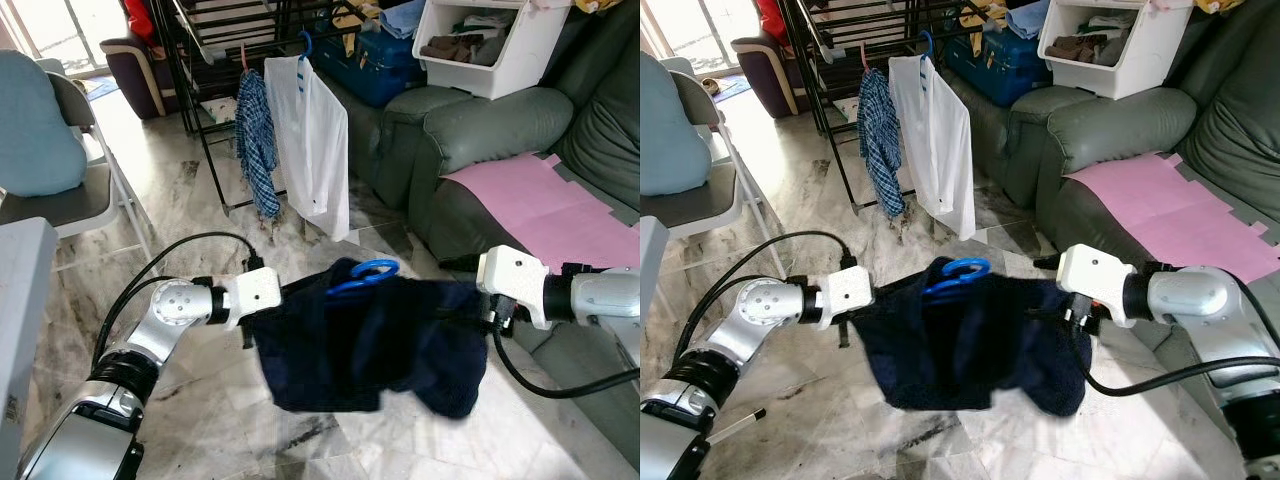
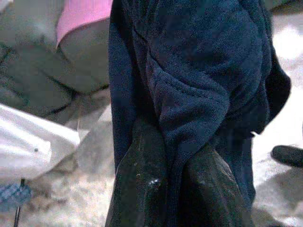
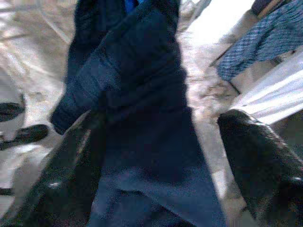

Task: Hang hanger

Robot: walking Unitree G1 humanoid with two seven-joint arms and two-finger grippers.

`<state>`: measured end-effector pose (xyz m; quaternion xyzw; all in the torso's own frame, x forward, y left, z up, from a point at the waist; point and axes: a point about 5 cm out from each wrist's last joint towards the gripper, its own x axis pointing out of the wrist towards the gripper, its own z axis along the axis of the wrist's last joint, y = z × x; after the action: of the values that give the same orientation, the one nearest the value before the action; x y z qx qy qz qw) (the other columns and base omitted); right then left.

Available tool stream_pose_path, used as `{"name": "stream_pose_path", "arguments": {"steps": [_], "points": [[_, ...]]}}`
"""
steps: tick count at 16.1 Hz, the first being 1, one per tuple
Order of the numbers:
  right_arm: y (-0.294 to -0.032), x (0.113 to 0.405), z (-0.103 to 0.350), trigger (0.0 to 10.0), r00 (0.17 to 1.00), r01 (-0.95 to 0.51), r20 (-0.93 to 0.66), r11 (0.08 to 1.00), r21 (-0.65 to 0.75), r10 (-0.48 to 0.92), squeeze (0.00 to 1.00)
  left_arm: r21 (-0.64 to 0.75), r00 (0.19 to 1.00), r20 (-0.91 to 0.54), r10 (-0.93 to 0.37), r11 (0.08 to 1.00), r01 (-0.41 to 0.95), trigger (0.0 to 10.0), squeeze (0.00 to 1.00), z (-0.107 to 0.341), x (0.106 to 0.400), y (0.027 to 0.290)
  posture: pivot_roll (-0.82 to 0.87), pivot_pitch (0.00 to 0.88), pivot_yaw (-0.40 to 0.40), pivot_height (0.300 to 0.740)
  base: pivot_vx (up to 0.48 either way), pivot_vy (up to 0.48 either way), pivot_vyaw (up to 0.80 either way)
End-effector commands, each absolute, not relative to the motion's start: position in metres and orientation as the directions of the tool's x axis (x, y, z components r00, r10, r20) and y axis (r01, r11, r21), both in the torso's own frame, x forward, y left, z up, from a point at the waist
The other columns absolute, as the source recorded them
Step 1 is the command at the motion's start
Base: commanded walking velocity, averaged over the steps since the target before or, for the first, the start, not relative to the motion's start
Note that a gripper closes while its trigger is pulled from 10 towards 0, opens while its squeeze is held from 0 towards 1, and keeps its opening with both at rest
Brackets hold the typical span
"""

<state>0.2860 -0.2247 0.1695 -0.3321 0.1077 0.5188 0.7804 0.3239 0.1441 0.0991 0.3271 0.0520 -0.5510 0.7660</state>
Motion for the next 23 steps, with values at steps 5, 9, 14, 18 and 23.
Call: {"name": "stream_pose_path", "arguments": {"steps": [5, 9, 14, 18, 23], "points": [[-0.22, 0.296, 0.161, 10.0, 0.393, -0.889, -0.536, 0.16, -0.428, 0.748, 1.0, 0.536, 0.345, -0.373, -0.861, 0.104, 0.838, 0.0, 0.0, 0.123, 0.327, 0.135, -0.15, 0.0, 0.02, 0.74, 0.0, 0.0, 0.0], [-0.218, 0.298, 0.151, 10.0, 0.382, -0.897, -0.541, 0.159, -0.413, 0.75, 1.0, 0.549, 0.333, -0.363, -0.87, 0.089, 0.831, 0.0, 0.0, 0.126, 0.327, 0.134, -0.15, 0.0, 0.021, 0.74, 0.0, 0.0, 0.0], [-0.207, 0.315, 0.147, 10.0, 0.458, -0.856, -0.442, 0.248, -0.454, 0.771, 0.44, 0.554, 0.324, -0.379, -0.867, 0.068, 0.83, 0.0, 0.0, 0.125, 0.327, 0.133, -0.14, 0.0, 0.017, 0.74, 0.0, 0.0, 0.0], [-0.211, 0.322, 0.149, 10.0, 0.507, -0.834, -0.401, 0.318, -0.45, 0.763, 0.0, 0.552, 0.345, -0.363, -0.866, 0.098, 0.828, 0.0, 0.0, 0.125, 0.328, 0.134, -0.14, 0.0, 0.014, 0.74, 0.0, 0.0, 0.0], [-0.221, 0.309, 0.122, 0.0, 0.418, -0.905, -0.501, 0.301, -0.3, 0.757, 0.0, 0.562, 0.337, -0.353, -0.873, 0.09, 0.822, 0.0, 0.0, 0.127, 0.329, 0.129, -0.14, 0.0, 0.015, 0.74, 0.0, 0.0, 0.0]]}}
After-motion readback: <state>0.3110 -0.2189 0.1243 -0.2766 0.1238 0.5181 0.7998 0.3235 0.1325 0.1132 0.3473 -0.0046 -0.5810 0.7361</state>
